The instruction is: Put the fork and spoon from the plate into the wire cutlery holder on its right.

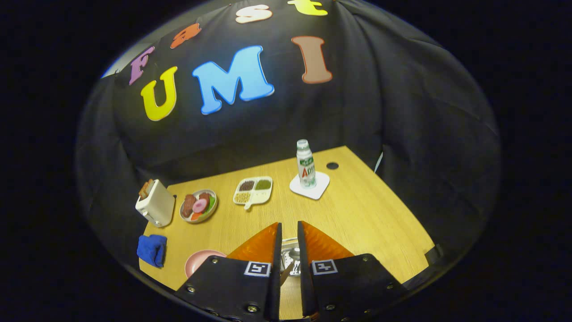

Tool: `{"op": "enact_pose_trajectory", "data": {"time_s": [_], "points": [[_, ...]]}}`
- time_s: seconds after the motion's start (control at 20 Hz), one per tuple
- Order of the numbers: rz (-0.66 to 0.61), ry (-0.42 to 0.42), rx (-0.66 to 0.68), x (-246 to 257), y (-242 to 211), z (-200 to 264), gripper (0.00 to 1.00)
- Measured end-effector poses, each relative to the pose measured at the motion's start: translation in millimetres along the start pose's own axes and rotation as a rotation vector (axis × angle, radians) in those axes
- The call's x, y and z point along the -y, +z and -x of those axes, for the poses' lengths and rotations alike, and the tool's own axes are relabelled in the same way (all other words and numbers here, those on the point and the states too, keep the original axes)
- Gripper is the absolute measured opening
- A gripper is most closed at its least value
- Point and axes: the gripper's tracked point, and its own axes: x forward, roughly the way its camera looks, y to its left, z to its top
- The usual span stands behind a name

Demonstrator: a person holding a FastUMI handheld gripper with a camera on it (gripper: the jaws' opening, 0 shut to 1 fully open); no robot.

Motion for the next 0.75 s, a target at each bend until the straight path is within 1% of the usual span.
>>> {"op": "enact_pose_trajectory", "data": {"time_s": [0.05, 0.1, 0.25, 0.35, 0.4, 0.45, 0.5, 0.65, 0.75], "points": [[0.006, 0.004, 0.06, -4.9, 17.5, 7.4, 0.2], [0.02, -0.003, 0.109, -6.5, 31.8, 13.4, 0.27], [0.092, -0.007, 0.24, -16.3, 67.2, 33.4, 0.31], [0.149, -0.014, 0.306, -23.5, 84.0, 46.9, 0.57], [0.163, -0.01, 0.339, -28.7, 92.5, 54.1, 0.57], [0.168, 0.0, 0.365, -36.2, 99.1, 59.4, 0.59], [0.169, 0.004, 0.39, -41.6, 104.6, 65.9, 0.7], [0.186, -0.003, 0.445, -42.3, 119.5, 80.0, 0.98], [0.204, -0.004, 0.465, -44.5, 122.9, 82.7, 0.98]]}}
